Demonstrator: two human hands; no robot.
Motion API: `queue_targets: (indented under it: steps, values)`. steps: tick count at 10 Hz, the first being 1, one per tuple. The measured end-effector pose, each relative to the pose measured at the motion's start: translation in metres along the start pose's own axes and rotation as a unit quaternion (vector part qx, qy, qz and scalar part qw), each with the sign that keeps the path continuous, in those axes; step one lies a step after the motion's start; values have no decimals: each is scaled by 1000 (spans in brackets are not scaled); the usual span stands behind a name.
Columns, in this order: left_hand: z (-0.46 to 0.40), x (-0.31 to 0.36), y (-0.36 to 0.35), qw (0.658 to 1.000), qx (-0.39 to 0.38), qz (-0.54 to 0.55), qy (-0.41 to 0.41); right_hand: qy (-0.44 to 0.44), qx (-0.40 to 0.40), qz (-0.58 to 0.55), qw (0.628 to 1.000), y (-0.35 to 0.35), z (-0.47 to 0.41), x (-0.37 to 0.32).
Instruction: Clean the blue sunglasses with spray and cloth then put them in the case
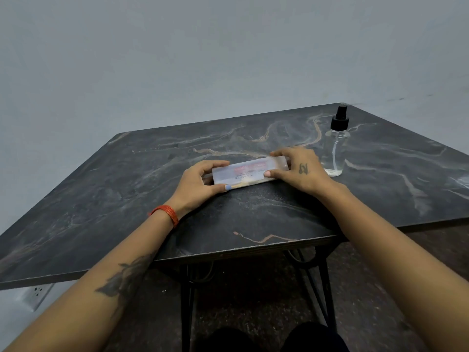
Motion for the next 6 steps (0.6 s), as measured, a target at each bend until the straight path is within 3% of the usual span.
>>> queue_targets:
  steps: [4,6]
  values:
    - [2,2,-2,999,-20,29,8,3,11,39,999,-1,6,2]
    - [1,2,0,998,20,-51,-26,16,-3,79,997,-6,8,-3]
Point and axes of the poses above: each hand's wrist, its own z-axis away from the middle knuckle, its own y-axis out of the back of the hand, x = y × z, the point moved 1 cm from there along -z, towards the middle knuckle, and after that the axes turned 6 degrees about z, right-handed, at the moved point
